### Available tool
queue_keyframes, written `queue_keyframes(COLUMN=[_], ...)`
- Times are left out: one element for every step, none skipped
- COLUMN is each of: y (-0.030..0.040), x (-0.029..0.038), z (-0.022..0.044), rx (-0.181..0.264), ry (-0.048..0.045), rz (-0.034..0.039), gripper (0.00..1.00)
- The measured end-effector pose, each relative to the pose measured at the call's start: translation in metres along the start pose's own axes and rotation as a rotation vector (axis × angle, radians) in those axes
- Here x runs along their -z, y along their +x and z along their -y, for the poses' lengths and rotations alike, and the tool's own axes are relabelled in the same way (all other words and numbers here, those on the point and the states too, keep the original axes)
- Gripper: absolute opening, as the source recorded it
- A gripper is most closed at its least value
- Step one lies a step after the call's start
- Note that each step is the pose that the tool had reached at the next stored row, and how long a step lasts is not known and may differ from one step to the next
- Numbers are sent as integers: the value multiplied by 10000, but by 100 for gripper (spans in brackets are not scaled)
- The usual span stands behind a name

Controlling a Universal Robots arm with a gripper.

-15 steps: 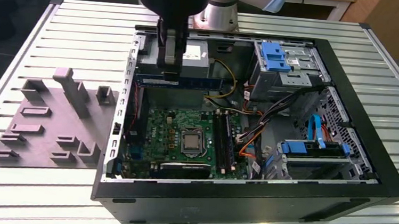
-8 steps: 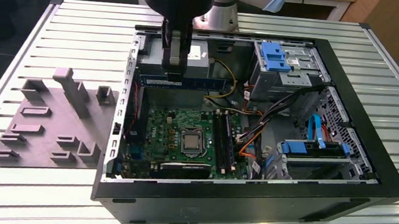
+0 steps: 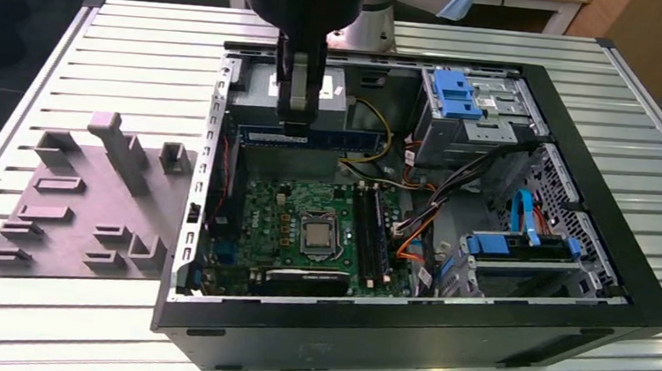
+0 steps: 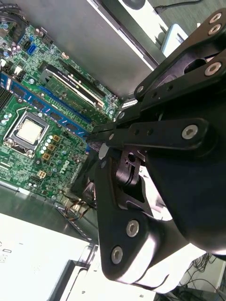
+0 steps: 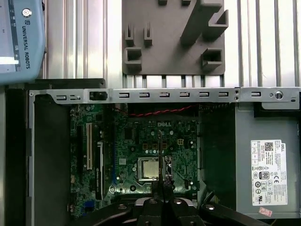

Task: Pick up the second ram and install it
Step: 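Pick up the second ram and move it above second insertion slot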

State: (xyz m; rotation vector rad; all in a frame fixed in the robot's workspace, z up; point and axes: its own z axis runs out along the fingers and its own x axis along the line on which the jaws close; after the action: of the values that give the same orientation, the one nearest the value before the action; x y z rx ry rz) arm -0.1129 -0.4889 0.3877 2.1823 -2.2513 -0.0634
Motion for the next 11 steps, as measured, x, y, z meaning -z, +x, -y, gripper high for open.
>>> queue_keyframes(y=[0,0,-1,-1,-1,-1,-2,-2,-2,-2,-3], x=[-1,-1,-2,-4,-5,-6,-7,-9,-11,-13,-15], z=[8,15,24,34,43,52,62,70,79,88,95], rx=[0,0,0,1,0,0,0,0,0,0,0], ry=[0,-1,-1,-1,-1,-2,-2,-2,-2,-2,-2], rz=[0,0,0,0,0,1,1,0,1,1,1], gripper=[12,12,12,12,12,12,12,12,12,12,12])
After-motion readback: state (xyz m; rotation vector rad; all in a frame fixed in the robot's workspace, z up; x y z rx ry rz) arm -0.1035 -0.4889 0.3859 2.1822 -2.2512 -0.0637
